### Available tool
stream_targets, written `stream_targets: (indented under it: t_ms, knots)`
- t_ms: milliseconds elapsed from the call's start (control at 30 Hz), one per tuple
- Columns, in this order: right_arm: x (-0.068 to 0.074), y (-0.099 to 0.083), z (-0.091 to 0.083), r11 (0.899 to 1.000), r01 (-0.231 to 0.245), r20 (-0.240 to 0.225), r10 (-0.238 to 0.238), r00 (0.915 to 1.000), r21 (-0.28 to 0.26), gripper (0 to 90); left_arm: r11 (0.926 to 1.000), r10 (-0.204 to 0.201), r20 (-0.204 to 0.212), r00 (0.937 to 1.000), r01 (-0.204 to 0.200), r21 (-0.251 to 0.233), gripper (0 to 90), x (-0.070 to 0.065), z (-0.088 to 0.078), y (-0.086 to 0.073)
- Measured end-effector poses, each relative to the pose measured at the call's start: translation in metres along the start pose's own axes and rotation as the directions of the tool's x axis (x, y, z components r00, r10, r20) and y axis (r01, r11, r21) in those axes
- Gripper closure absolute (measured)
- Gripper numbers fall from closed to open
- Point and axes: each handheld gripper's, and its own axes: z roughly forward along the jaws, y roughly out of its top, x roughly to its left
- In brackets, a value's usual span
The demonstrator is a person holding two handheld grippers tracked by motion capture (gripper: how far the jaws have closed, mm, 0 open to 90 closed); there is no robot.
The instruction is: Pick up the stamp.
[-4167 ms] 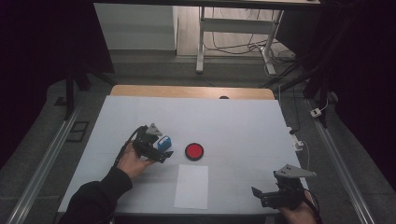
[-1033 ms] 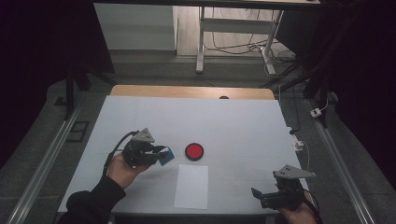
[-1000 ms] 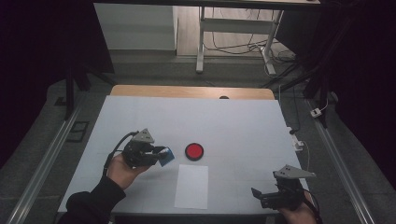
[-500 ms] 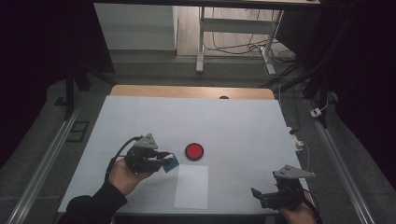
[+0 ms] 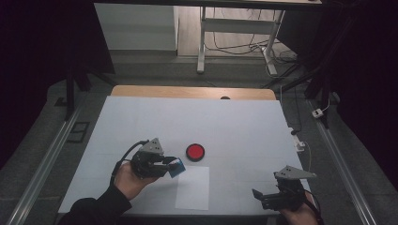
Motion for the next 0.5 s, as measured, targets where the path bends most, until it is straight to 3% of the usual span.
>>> stream_targets:
  t_ms: [500]
  knots:
    - [0.001,0.0,0.001,1.0,0.008,0.0,-0.008,1.0,0.004,0.0,0.9959,0.083,0.068,0.9942,-0.081,-0.041,70.4,-0.014,0.01,0.005]
